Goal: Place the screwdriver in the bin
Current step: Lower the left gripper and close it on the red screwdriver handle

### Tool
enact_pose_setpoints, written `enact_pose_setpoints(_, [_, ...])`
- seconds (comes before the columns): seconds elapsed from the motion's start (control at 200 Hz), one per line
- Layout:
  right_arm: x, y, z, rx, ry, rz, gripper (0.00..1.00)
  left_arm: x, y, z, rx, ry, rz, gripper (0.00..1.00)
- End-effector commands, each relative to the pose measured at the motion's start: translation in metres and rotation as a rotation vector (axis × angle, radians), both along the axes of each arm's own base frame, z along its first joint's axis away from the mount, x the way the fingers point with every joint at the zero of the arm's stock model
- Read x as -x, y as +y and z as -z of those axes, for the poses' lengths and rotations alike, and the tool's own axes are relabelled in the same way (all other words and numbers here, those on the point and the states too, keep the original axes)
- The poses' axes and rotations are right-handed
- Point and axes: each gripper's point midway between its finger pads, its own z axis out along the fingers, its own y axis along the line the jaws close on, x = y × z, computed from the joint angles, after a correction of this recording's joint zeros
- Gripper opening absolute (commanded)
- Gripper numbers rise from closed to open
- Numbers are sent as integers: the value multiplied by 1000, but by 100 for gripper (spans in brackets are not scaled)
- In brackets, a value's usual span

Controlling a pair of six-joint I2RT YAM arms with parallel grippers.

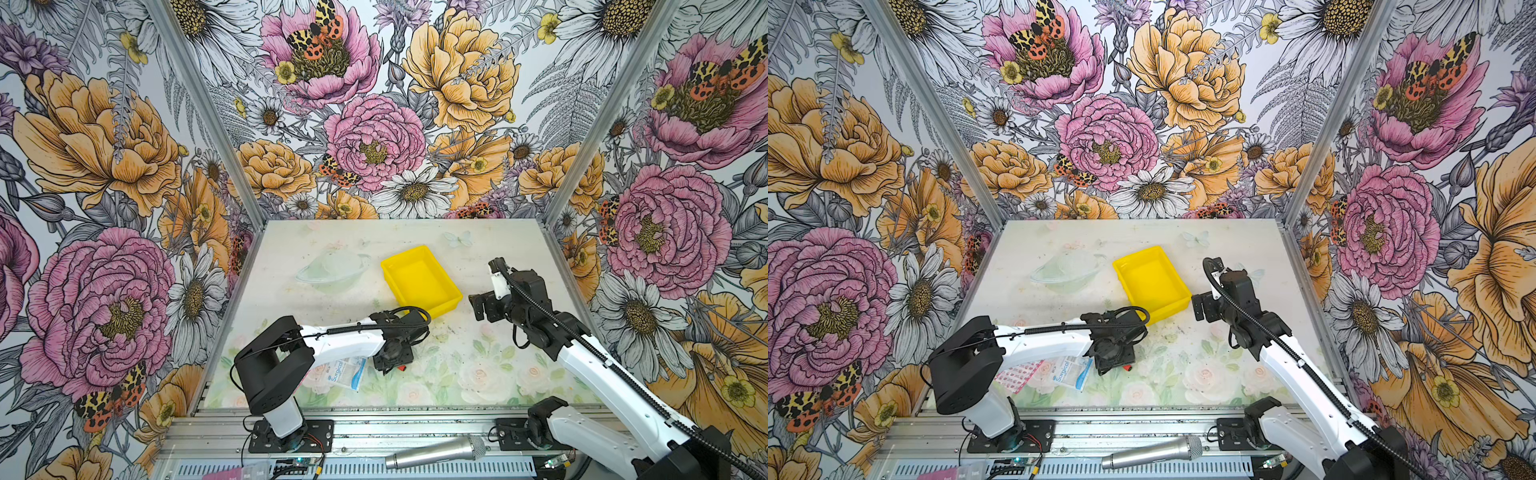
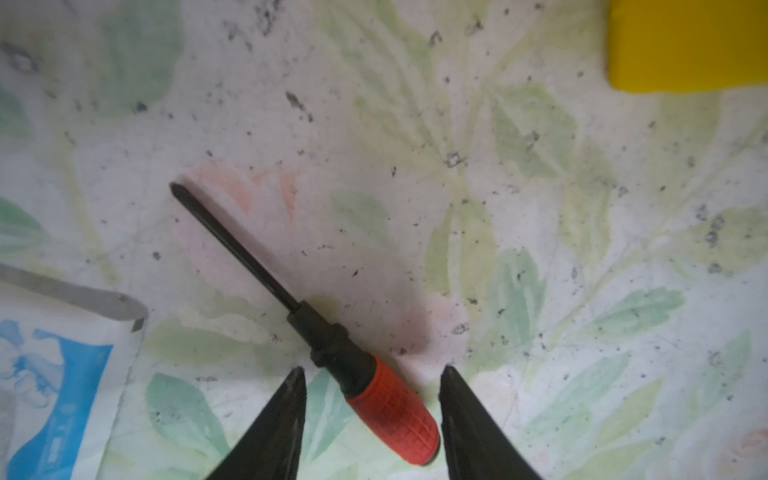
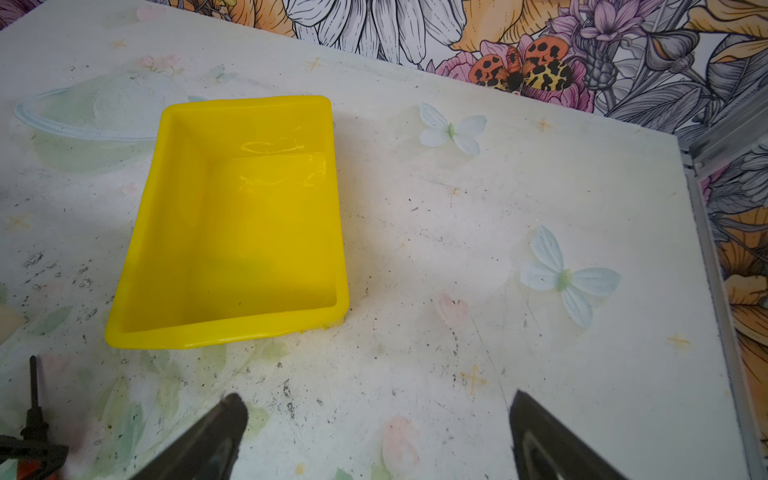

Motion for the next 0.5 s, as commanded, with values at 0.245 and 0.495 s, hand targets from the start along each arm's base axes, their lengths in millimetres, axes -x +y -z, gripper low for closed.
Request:
enact_pose_setpoints(0.245, [0,-11,-16,19,-78,46,100,6,6,8,-45,45,26,39])
enact_pose_setpoints(0.495, [0,-12,-16,23,-79,55,99,3,14,12,-56,58,32,29])
